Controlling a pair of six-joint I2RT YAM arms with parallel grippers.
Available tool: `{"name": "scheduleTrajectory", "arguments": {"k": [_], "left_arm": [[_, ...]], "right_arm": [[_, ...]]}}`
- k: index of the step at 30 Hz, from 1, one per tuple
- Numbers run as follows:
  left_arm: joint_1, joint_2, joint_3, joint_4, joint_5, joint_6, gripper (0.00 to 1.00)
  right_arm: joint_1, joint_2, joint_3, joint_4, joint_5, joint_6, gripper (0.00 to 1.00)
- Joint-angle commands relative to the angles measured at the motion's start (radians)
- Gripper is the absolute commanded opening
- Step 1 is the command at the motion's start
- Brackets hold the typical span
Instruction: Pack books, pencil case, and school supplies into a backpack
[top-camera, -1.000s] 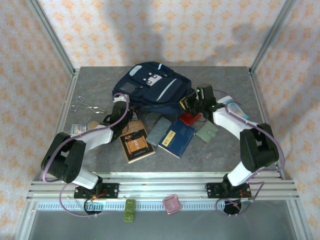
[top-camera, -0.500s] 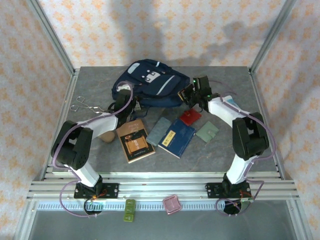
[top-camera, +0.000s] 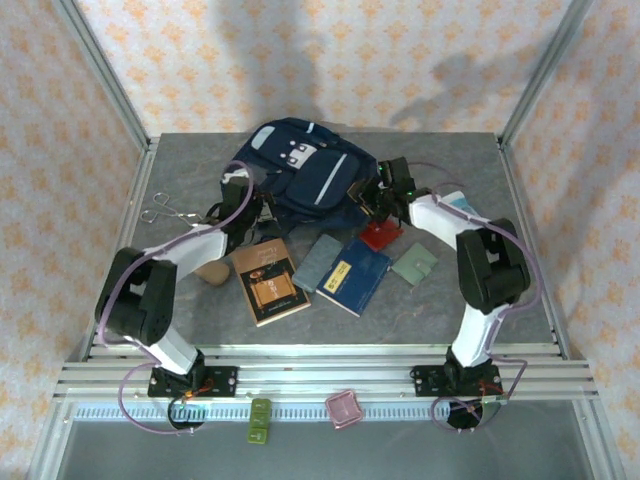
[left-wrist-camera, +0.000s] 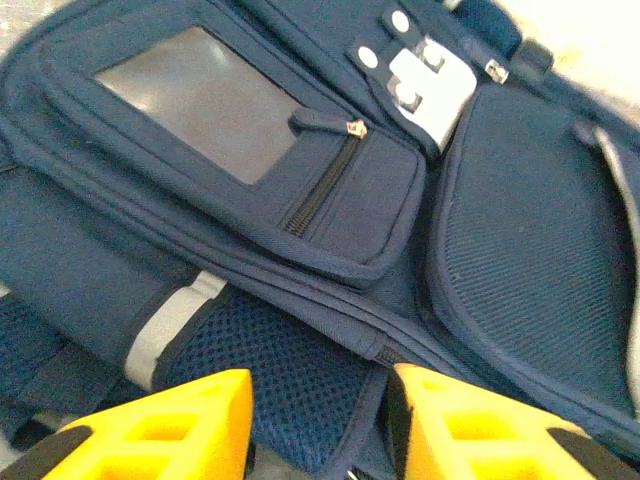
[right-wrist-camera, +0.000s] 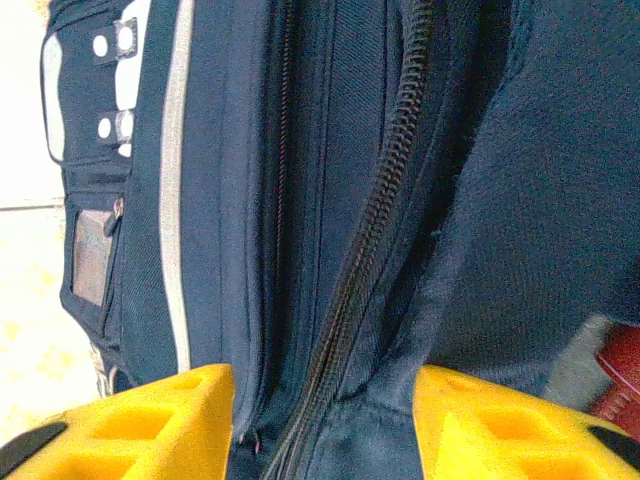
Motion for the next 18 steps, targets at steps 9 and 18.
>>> {"name": "scheduleTrajectory", "arguments": {"k": [9, 18], "left_arm": [[-0.017, -0.382, -0.265, -0.264, 0.034, -0.192, 0.58], [-0.02, -0.639, -0.517, -0.357, -0.024, -0.377, 0.61]], "right_arm": [[0.21, -0.141, 0.0, -0.104, -0.018, -0.253, 0.55], [0.442, 0.137, 0.218, -0.154, -0.069, -0.248, 0.55]]}}
